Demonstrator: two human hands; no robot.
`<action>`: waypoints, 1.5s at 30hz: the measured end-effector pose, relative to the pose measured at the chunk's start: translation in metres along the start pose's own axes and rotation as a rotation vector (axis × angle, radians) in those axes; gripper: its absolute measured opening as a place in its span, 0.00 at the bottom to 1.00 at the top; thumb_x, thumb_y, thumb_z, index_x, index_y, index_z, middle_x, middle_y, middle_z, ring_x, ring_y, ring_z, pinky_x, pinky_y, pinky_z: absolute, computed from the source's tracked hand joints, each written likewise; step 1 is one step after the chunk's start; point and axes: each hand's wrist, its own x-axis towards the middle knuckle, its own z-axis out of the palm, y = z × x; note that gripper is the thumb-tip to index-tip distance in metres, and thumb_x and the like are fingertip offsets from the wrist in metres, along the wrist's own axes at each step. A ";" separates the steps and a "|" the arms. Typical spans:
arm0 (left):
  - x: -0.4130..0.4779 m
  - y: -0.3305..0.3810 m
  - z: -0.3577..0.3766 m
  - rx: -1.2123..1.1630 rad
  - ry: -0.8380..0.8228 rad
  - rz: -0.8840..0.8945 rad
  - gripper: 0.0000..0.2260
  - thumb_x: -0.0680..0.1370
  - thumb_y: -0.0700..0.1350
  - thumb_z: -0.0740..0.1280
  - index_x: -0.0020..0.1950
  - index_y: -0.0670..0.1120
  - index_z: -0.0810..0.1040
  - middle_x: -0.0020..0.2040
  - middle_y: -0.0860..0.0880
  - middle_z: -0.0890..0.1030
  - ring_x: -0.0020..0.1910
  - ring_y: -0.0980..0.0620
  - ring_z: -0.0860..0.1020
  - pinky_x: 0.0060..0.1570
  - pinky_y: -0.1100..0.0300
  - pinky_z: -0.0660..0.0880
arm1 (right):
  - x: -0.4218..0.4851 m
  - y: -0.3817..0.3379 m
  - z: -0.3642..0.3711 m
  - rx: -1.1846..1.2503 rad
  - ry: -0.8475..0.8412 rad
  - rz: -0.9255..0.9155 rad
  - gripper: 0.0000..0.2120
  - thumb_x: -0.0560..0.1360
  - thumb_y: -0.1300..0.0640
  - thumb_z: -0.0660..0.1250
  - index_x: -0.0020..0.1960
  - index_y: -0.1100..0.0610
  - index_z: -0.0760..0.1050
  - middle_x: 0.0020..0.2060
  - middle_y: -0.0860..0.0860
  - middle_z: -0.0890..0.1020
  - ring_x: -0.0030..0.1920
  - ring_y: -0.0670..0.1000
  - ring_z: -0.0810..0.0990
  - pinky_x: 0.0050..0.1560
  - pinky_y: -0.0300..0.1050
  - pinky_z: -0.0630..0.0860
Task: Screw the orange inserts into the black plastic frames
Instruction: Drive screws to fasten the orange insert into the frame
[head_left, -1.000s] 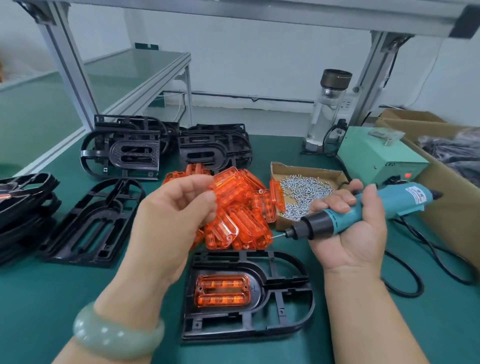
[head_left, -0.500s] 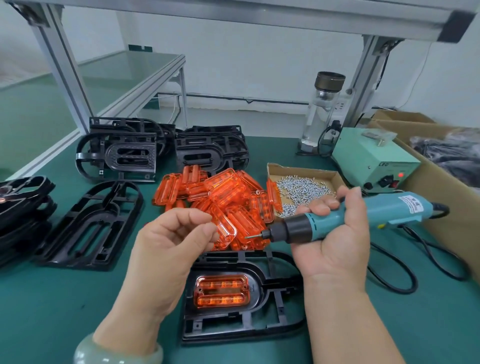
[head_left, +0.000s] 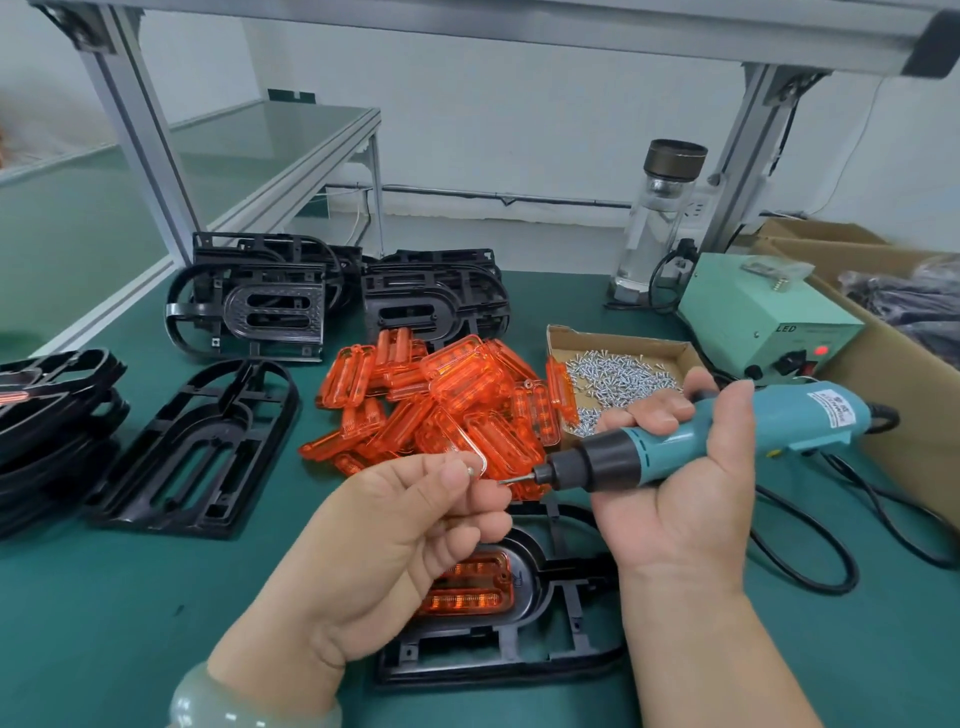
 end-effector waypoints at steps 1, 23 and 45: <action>0.000 0.001 0.000 -0.047 0.000 -0.037 0.06 0.65 0.42 0.68 0.34 0.44 0.85 0.35 0.41 0.83 0.31 0.49 0.82 0.25 0.67 0.76 | 0.000 0.000 0.000 0.001 -0.005 -0.002 0.08 0.75 0.45 0.64 0.45 0.50 0.72 0.31 0.43 0.69 0.27 0.41 0.71 0.35 0.36 0.73; 0.002 -0.007 0.009 -0.163 -0.048 -0.173 0.06 0.66 0.42 0.68 0.34 0.44 0.84 0.32 0.43 0.80 0.28 0.50 0.80 0.22 0.68 0.75 | 0.000 0.000 0.001 -0.037 0.004 -0.054 0.09 0.71 0.48 0.66 0.47 0.50 0.71 0.31 0.43 0.70 0.27 0.41 0.70 0.36 0.36 0.71; 0.004 -0.014 0.009 0.124 -0.006 0.135 0.06 0.65 0.49 0.69 0.37 0.50 0.85 0.34 0.44 0.82 0.32 0.52 0.81 0.26 0.67 0.74 | 0.000 0.001 0.001 -0.065 0.003 -0.080 0.09 0.72 0.47 0.66 0.48 0.50 0.71 0.31 0.43 0.70 0.27 0.41 0.70 0.35 0.37 0.72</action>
